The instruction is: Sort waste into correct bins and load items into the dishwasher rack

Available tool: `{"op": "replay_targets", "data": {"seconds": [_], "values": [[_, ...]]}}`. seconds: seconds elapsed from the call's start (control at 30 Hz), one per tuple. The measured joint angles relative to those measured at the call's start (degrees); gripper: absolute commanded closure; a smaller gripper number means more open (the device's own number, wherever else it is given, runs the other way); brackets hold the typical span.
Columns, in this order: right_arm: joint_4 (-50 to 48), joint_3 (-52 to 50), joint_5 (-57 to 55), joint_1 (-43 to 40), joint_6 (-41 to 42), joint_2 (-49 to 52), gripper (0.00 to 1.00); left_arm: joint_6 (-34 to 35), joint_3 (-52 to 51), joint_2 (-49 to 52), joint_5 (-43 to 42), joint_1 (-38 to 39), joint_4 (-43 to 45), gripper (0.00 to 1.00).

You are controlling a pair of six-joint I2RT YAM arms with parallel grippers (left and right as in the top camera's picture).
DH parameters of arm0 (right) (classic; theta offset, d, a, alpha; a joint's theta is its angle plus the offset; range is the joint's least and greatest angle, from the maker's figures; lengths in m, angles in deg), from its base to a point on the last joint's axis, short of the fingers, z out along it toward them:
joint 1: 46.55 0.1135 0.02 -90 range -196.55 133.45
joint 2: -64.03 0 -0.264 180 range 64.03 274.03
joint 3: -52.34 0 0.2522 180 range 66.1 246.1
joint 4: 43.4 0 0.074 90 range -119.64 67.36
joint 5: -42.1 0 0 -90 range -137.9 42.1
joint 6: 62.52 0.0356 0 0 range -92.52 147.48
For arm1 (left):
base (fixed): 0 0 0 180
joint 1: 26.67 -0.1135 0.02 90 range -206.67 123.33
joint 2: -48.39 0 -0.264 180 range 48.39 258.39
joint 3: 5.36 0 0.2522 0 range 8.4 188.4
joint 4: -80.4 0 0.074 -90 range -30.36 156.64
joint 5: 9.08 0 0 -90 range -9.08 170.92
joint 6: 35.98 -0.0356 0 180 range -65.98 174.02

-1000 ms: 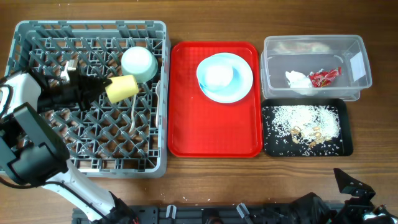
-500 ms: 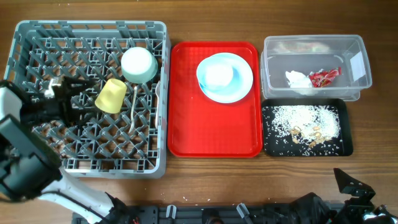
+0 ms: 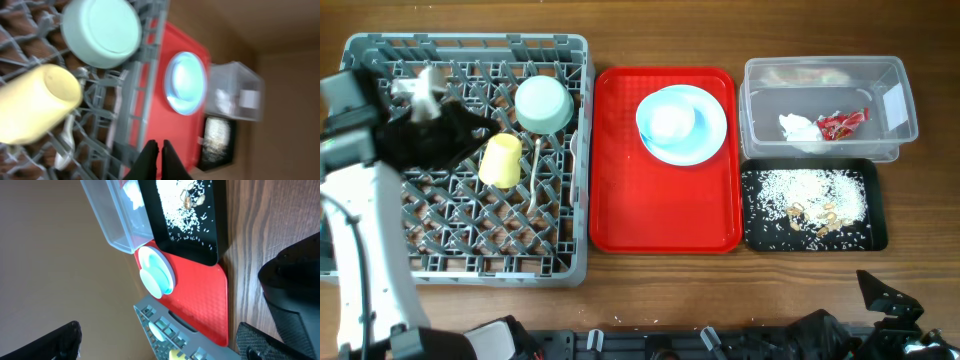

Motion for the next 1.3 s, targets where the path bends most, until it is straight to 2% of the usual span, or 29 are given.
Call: {"op": "replay_targets", "data": {"seconds": [0.1,0.2,0.37,0.63,0.8,0.83,0.9,0.93,1.07,1.17,1.3], "values": [[0.1,0.0,0.0,0.0,0.0,0.0,0.00,7.5,-1.3,4.3,16.2,9.2,4.1,0.96],[0.1,0.0,0.0,0.0,0.0,0.0,0.00,13.3,-1.5,7.1,28.1,12.7,7.2,0.96],[0.1,0.0,0.0,0.0,0.0,0.0,0.00,17.9,-1.6,9.9,37.4,13.0,10.4,0.96],[0.1,0.0,0.0,0.0,0.0,0.0,0.00,18.9,-1.4,15.5,38.9,13.2,8.4,0.96],[0.1,0.0,0.0,0.0,0.0,0.0,0.00,20.7,-0.9,12.0,40.7,12.2,-5.0,0.96],[0.1,0.0,0.0,0.0,0.0,0.0,0.00,21.0,-1.5,11.4,41.9,11.6,-6.8,0.95],[0.1,0.0,0.0,0.0,0.0,0.0,0.00,21.5,-1.9,9.2,43.3,11.1,-7.7,0.82],[0.0,0.0,0.0,0.0,0.0,0.0,0.00,21.7,-1.8,7.3,43.5,11.1,-8.1,0.79],[0.0,0.0,0.0,0.0,0.0,0.0,0.01,22.1,0.6,-0.2,41.4,11.7,-9.0,0.76],[0.0,0.0,0.0,0.0,0.0,0.0,0.00,22.1,1.2,-4.8,37.5,16.2,-7.7,0.68],[0.1,0.0,0.0,0.0,0.0,0.0,0.00,22.1,1.4,-3.0,36.3,28.7,-4.3,0.68]]}}
